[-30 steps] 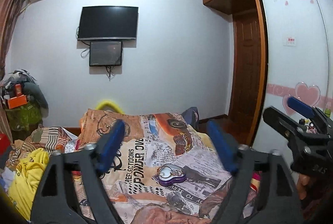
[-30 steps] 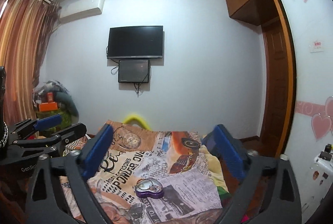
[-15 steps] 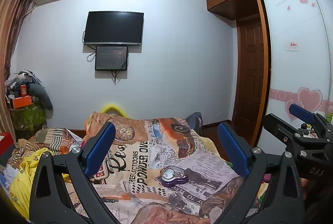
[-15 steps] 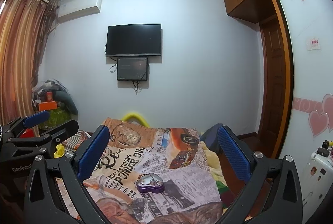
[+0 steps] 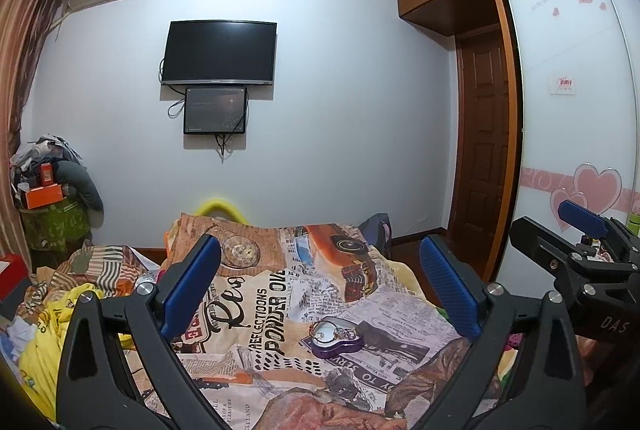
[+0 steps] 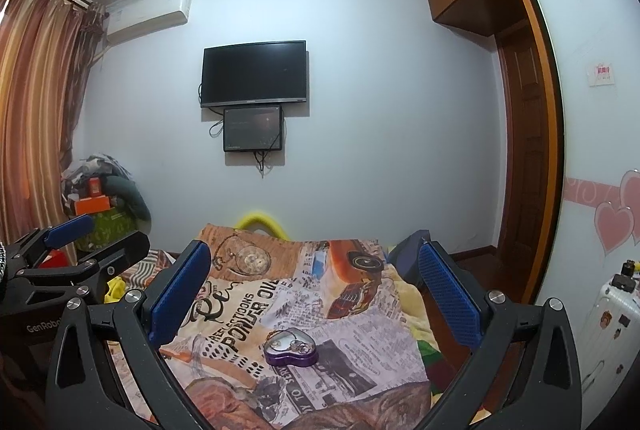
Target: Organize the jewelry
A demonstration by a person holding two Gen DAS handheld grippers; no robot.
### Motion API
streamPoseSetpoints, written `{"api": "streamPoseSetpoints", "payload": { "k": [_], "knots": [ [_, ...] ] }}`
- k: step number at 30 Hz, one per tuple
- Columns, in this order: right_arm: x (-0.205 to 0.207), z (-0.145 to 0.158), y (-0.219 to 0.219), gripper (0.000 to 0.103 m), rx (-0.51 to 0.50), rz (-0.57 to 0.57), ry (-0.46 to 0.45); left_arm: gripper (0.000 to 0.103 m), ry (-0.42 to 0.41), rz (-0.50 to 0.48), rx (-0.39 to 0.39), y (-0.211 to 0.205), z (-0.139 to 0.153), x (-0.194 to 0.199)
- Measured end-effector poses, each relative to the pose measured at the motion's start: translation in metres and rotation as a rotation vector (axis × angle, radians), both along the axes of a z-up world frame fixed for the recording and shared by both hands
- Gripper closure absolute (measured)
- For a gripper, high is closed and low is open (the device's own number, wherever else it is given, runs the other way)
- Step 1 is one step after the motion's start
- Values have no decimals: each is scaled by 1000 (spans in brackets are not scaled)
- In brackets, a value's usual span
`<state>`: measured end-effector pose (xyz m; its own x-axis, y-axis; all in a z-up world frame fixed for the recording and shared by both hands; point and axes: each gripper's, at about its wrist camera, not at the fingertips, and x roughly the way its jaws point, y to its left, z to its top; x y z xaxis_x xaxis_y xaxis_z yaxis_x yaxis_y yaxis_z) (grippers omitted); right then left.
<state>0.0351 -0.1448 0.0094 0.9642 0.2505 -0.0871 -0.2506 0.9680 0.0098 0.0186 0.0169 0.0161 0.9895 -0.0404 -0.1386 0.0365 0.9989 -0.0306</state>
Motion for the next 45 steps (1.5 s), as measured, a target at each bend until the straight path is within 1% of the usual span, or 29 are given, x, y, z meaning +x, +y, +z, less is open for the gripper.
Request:
{"api": "streamPoseSetpoints", "payload": {
  "k": [15, 29, 36, 45],
  "knots": [
    [1, 2, -3, 0, 11, 4, 15, 1, 14, 4, -3, 0, -2, 6],
    [3, 1, -4, 0, 17, 0, 25, 1, 24, -12, -7, -3, -1, 7],
    [4, 1, -6, 0, 23, -6, 29, 1, 42, -27, -14, -3, -1, 10],
    [10, 0, -9, 0, 36, -10, 56, 1, 56, -32, -15, -4, -3, 16]
  ]
}}
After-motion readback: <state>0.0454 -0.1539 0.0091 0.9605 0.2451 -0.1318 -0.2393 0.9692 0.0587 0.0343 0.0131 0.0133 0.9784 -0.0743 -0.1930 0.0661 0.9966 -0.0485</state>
